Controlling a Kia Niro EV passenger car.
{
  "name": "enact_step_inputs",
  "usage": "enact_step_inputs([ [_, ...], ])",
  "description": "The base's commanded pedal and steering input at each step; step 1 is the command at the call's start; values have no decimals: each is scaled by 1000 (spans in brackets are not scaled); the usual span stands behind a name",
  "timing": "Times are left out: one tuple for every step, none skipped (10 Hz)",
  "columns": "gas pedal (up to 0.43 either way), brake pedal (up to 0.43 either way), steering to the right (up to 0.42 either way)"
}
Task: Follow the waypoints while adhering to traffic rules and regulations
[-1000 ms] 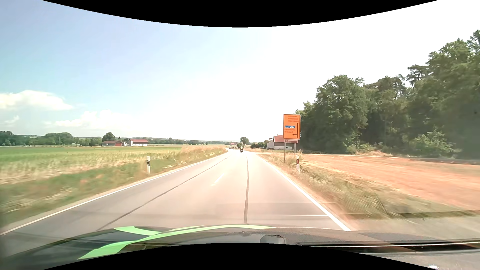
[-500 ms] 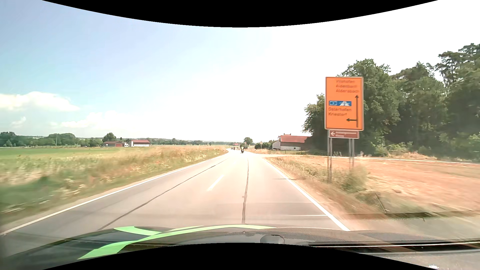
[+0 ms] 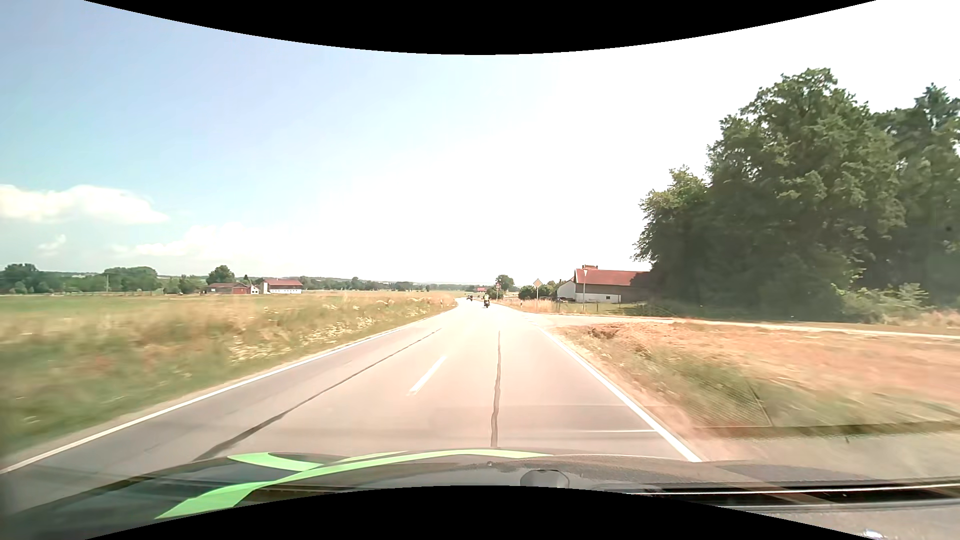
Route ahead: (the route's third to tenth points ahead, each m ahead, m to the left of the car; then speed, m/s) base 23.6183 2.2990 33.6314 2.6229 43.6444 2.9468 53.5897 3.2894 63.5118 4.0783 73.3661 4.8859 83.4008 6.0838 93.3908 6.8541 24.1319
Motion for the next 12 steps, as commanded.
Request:
enact_step_inputs([
  [189, 0, -10],
  [197, 0, -10],
  [209, 0, -10],
  [220, 0, -9],
  [220, 0, -9],
  [220, 0, -9],
  [220, 0, -9],
  [209, 0, -9],
  [150, 0, -9],
  [138, 0, -9],
  [138, 0, -9],
  [98, 0, -9],
])
